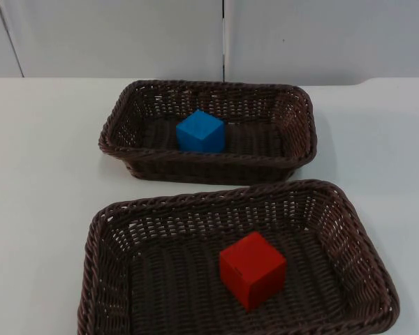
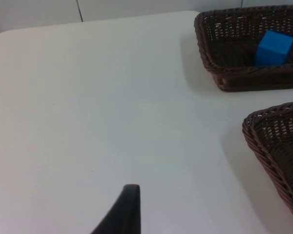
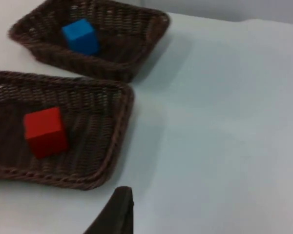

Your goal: Pick up one cube with the left hand and place it into the upper basket. Pick up one cube with the right hand and place it into the lower basket.

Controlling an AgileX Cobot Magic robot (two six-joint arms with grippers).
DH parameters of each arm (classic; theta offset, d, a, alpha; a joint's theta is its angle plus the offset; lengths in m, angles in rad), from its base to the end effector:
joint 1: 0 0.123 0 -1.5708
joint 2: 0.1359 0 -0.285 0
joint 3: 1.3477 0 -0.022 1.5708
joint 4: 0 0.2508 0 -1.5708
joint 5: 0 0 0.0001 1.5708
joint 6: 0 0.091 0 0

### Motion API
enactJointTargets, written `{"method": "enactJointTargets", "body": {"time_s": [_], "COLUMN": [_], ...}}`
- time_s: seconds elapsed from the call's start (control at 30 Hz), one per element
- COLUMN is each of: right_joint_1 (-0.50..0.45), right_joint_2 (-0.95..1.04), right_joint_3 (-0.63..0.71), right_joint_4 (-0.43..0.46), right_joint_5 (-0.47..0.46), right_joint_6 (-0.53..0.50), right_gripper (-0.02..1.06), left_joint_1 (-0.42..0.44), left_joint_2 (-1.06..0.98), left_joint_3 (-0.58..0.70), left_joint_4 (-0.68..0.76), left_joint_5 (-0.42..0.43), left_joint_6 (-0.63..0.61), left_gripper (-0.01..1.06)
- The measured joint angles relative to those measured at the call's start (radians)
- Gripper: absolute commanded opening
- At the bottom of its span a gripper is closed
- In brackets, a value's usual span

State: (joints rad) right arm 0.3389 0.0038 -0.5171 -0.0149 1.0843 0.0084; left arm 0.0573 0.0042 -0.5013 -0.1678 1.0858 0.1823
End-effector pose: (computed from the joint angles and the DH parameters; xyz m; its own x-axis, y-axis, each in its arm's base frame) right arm -0.0064 -0.0035 0.2801 -0.4391 -0.1533 -0.8853 -0.3208 0.9471 -0.0049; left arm -0.0052 -0.0138 0.2766 -0.4647 0.0757 -0.8822 0.1218 0.9923 0.0210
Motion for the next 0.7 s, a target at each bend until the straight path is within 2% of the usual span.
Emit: {"method": "enactJointTargets", "body": {"time_s": [0.3, 0.7], "right_joint_1": [-0.186, -0.278], "right_joint_2": [0.0, 0.0], "right_joint_3": [0.0, 0.0], "right_joint_4": [0.0, 0.0], "right_joint_5": [0.0, 0.0], "right_joint_6": [0.002, 0.006], "right_gripper": [1.05, 1.05], "left_joint_1": [0.0, 0.0], "left_joint_2": [0.0, 0.0], "left_joint_3": [0.0, 0.0], "left_joint_4": [0.0, 0.0], "left_joint_5": [0.0, 0.0], "left_joint_6": [0.0, 0.0], "left_gripper": [1.05, 1.05]}}
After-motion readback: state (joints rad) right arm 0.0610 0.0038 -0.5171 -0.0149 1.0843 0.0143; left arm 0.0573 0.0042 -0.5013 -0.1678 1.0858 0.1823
